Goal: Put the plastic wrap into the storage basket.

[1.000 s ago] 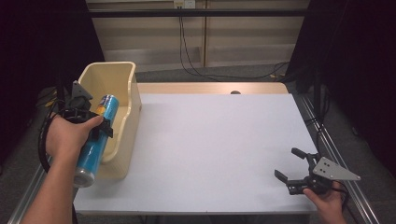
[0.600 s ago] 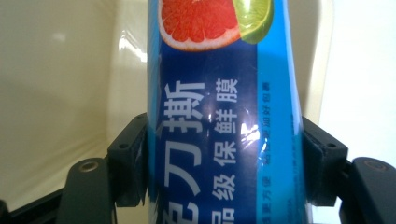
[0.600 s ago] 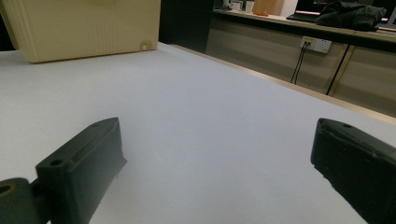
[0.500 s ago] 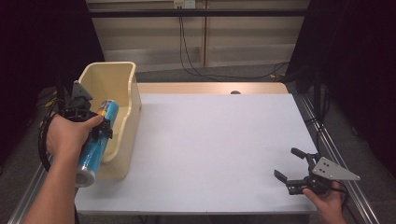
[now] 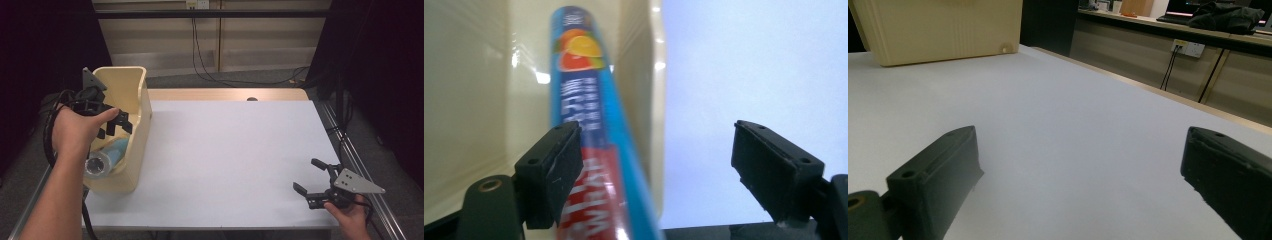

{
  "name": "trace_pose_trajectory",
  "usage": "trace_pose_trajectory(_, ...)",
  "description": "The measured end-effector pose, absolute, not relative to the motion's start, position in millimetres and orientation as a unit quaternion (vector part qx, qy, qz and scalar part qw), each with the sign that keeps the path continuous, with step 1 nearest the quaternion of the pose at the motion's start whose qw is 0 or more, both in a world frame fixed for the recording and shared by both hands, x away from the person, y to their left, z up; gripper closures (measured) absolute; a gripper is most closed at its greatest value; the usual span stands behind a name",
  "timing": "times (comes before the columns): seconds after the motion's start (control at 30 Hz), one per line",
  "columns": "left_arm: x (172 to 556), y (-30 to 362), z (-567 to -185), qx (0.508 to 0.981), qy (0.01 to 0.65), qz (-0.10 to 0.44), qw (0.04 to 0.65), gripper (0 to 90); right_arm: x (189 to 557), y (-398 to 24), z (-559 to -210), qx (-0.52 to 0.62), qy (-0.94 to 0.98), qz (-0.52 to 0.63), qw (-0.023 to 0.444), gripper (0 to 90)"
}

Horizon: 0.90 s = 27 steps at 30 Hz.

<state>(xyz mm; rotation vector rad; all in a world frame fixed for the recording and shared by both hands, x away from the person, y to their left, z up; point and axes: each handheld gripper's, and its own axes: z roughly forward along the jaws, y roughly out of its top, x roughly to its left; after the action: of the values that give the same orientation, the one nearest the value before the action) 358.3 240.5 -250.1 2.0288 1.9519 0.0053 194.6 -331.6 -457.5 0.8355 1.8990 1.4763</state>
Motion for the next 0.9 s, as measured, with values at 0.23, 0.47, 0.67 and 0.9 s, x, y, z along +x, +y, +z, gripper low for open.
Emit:
trace_pose_trajectory(0.23,361,223,-252,0.724,0.663,0.003,0.188,16.4,196,-329,-457,0.313,0.714,0.553,0.293,1.9)
trace_pose_trajectory(0.47,364,205,-257,0.74,0.643,0.003,0.197,15.9,195,-330,-457,0.311,0.716,0.552,0.293,1.9)
trace_pose_trajectory(0.67,365,187,-264,0.755,0.621,0.002,0.211,15.8,195,-330,-457,0.31,0.717,0.552,0.293,1.9)
trace_pose_trajectory(0.9,365,169,-277,0.765,0.602,-0.003,0.23,14.1,195,-330,-457,0.308,0.718,0.551,0.293,1.9)
